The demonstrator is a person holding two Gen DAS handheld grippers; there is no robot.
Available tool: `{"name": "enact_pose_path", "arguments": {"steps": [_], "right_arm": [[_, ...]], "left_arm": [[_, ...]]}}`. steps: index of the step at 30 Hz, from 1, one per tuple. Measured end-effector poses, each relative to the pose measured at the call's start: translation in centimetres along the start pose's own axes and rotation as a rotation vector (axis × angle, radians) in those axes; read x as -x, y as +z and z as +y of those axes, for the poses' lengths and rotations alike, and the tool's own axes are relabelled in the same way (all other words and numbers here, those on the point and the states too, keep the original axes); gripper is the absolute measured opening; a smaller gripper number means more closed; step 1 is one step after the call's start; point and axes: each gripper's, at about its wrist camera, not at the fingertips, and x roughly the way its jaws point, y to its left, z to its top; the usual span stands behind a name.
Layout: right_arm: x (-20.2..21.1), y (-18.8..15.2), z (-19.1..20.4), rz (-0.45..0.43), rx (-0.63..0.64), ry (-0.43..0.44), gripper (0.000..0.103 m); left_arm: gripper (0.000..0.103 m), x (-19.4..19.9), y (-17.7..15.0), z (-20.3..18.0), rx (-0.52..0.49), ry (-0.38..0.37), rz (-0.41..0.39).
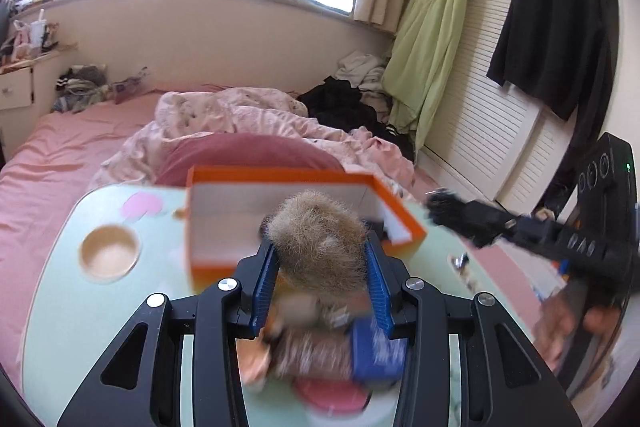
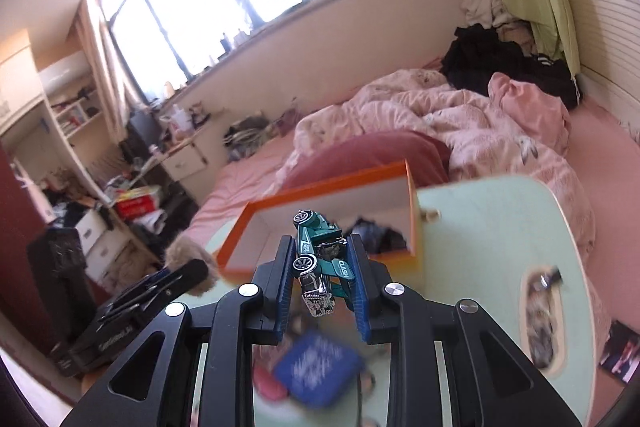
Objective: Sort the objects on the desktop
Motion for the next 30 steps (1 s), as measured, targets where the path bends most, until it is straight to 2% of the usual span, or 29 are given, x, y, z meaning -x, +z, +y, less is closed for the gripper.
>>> {"name": "enact_pose_path", "arguments": {"steps": [2,3,4,5,6,8,10,13,15,18,20,22,24,25,26,27,28,30], "right_arm": [[-2.0,0.7,-0.1,0.004,-0.016,-0.003,0.027],[-3.2,0.8,-0.2,0.009,-0.027,-0.008,0.027],[-4.1,0.8,-0.3,0.027,-0.033,-0.015,0.039],[-4.9,0.6,-0.3,0.051,-0.04,-0.022,0.054],[-5.1,0.4,-0.4,0.059,-0.048,-0.016,0.056],[-4.2,-0.2,-0.4,0.03,-0.042,0.002,0.058],[-3.0,-0.7,-0.4,-0.002,-0.019,-0.027,0.065],[-1.1,-2.4,-0.1,-0.011,-0.003,-0.062,0.067],[0.2,-4.3,0.3,-0.004,0.021,-0.096,0.068],[1.5,-7.8,0.6,0.028,0.052,-0.179,0.069],[1.9,-9.8,0.5,0.065,0.059,-0.192,0.069],[1.9,-12.0,0.7,0.104,0.095,-0.213,0.069],[1.2,-13.5,1.2,0.132,0.158,-0.269,0.07],[0.6,-14.2,1.4,0.146,0.19,-0.295,0.077],[-0.2,-14.8,1.4,0.159,0.208,-0.311,0.086],[-0.5,-15.4,1.5,0.127,0.234,-0.333,0.091],[-1.1,-15.9,1.7,0.13,0.255,-0.366,0.102],[-1.5,-16.4,2.2,0.139,0.288,-0.381,0.103]], "left_arm": [[0.047,-1.8,1.2,-0.4,-0.016,0.025,-0.003],[0.065,-2.7,1.6,-0.5,-0.025,0.04,-0.01],[0.079,-3.5,1.8,-0.4,-0.031,0.077,-0.013],[0.08,-4.1,1.8,-0.2,-0.023,0.108,-0.011],[0.08,-4.2,1.5,0.2,-0.001,0.11,-0.007],[0.08,-3.8,0.8,1.2,0.07,0.046,0.004],[0.08,-2.8,-0.4,2.2,0.136,-0.002,0.016],[0.08,-1.4,-2.5,2.4,0.158,-0.012,0.056],[0.08,-0.5,-3.8,1.9,0.129,-0.003,0.077],[0.08,0.7,-6.7,0.9,0.052,0.077,0.147],[0.08,1.5,-8.9,0.3,-0.001,0.086,0.194],[0.08,2.5,-11.0,-0.1,-0.054,0.096,0.189],[0.08,2.4,-12.3,-0.3,-0.101,0.162,0.203],[0.083,1.7,-12.8,-0.2,-0.123,0.196,0.235],[0.086,1.6,-12.8,-0.4,-0.155,0.227,0.214],[0.098,1.5,-13.0,-0.3,-0.161,0.251,0.197],[0.103,1.5,-13.0,-0.1,-0.141,0.247,0.191],[0.103,1.9,-13.0,0.0,-0.139,0.248,0.185]]}}
